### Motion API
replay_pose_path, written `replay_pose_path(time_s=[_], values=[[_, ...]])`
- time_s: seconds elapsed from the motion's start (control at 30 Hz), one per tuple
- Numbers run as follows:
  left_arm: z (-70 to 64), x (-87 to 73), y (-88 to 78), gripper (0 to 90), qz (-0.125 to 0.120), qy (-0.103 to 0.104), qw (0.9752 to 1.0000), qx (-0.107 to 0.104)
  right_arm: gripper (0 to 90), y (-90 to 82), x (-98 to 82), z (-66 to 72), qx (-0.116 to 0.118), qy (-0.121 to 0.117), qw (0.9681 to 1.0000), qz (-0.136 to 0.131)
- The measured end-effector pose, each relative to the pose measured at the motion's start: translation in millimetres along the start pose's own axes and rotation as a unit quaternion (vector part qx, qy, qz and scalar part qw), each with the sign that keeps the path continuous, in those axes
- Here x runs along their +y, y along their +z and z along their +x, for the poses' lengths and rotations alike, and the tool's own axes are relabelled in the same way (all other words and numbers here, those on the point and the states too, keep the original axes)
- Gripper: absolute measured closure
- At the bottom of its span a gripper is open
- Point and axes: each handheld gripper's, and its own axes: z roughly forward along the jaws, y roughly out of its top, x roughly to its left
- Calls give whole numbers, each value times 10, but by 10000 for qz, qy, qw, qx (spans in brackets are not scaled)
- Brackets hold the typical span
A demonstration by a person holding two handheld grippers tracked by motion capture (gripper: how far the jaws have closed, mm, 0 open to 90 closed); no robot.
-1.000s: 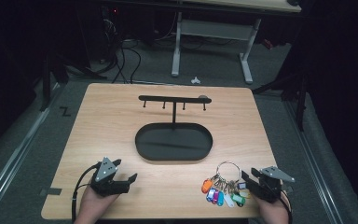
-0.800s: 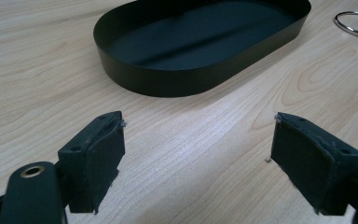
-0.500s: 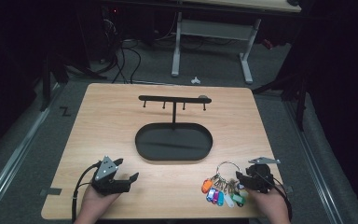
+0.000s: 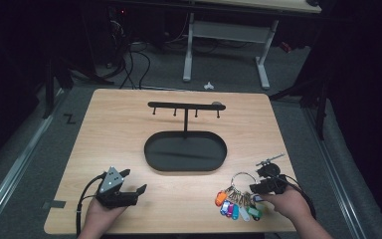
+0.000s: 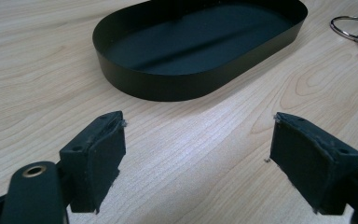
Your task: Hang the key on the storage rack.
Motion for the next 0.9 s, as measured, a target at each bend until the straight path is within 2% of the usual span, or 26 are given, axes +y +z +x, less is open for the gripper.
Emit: replay_pose_path(time_s=[0.07,0.23,0.33,0.4,0.47,0.57,0.7,0.73,0.8,0.9], values=[[0,-1,-5,186,-30,-19,10000,9,493,37,54,-12,23,96,9997,244],[-6,-3,-1,188,-8,-13,10000,-27,499,115,129,-12,97,281,9983,507],[-12,-4,-3,189,2,4,10000,-45,511,122,156,4,-21,232,9980,589],[-12,-5,-6,189,-14,4,10000,-38,545,131,193,11,-70,220,9969,749],[-12,-8,-8,189,-17,0,10000,-49,552,134,204,5,-16,221,9967,777],[-16,-9,-8,190,-7,19,10000,-65,603,159,228,-20,29,248,9948,985],[-14,-10,-8,190,-3,14,10000,-71,656,163,242,-19,3,189,9946,1025],[-13,-10,-7,190,-1,8,10000,-75,731,168,250,-3,-72,125,9946,1027],[-14,-11,-7,190,3,10,10000,-84,763,166,259,-4,-78,48,9943,1058],[-19,-12,-7,190,10,22,10000,-81,859,177,283,64,-154,-258,9942,1033]])
